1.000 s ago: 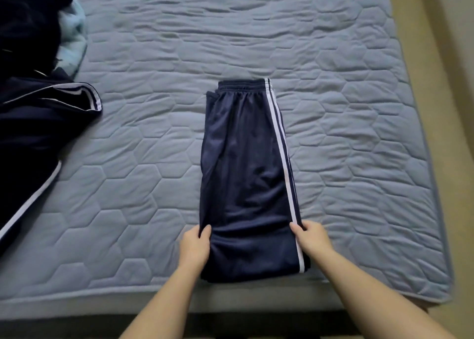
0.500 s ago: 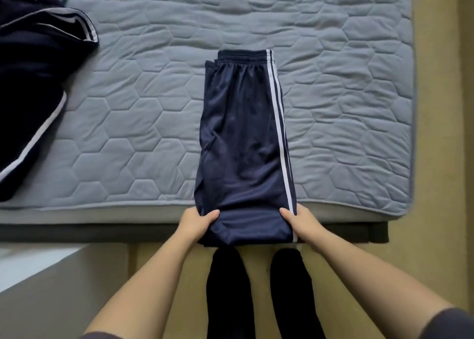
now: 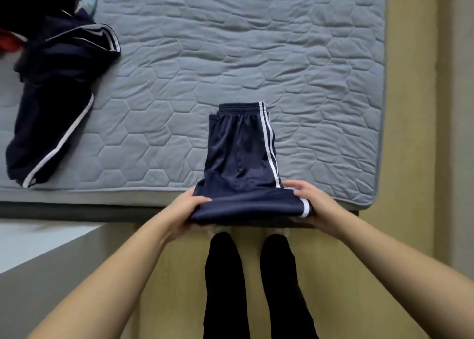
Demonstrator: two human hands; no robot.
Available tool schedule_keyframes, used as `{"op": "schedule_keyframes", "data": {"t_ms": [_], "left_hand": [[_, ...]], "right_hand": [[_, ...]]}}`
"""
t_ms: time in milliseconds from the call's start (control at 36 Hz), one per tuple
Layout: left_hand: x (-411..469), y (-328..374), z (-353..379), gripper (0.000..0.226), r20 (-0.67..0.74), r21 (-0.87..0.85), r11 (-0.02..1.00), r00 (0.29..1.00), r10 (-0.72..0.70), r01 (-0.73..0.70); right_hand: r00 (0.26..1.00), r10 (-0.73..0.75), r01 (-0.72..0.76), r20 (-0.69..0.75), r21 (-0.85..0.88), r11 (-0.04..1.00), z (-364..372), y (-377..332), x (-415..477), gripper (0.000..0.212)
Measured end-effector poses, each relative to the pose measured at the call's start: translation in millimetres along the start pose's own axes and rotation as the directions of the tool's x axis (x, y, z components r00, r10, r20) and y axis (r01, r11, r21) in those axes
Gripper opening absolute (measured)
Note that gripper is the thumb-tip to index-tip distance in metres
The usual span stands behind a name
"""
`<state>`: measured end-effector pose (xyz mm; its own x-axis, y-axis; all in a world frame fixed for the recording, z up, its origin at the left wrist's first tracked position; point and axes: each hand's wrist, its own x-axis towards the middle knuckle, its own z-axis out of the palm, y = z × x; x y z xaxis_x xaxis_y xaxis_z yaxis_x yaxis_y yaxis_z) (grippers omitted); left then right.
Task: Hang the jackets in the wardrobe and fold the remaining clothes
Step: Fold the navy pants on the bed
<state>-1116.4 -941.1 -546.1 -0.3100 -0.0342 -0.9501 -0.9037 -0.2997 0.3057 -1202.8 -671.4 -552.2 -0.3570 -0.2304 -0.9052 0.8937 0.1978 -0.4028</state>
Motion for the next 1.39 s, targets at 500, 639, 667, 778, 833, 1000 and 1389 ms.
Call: {"op": "schedule_keyframes", "data": {"t_ms": [500,639,667,778,833,1000,1389], "left_hand": [[149,98,40,0.049,-0.304,0.730,0.600,0.631,0.714,-0.327],[186,81,45,0.065,-0.036,0.975,0.154,0.563,0.826,-0.163],[195,83,45,0.066,0.006,0.985,0.092,0.556,0.831,-0.148],[239,80,43,0.066,0.139,0.990,-0.090,0.575,0.806,-0.113],[259,67,37,0.067,0.167,0.986,-0.144,0.600,0.783,-0.086],[272,14,26,0.073,0.082,0.996,-0.040,0.602,0.795,-0.084],[256,46,13,0.036,-0.454,0.623,0.744,0.663,0.594,-0.240]], "right_hand": [[0.733,-0.671,0.353,-0.112,-0.781,0.515,36,-87,164,0.053],[0.688,-0.711,0.205,0.146,-0.979,-0.004,47,-55,191,0.065],[0.688,-0.702,0.198,0.186,-0.978,-0.065,50,-52,201,0.065],[0.712,-0.665,0.149,0.227,-0.974,-0.173,53,-38,244,0.066],[0.722,-0.654,0.116,0.226,-0.971,-0.208,47,-24,262,0.065],[0.680,-0.699,0.147,0.222,-0.975,-0.167,34,-2,280,0.067],[0.678,-0.506,0.020,-0.533,-0.674,0.738,35,-33,261,0.029]]}}
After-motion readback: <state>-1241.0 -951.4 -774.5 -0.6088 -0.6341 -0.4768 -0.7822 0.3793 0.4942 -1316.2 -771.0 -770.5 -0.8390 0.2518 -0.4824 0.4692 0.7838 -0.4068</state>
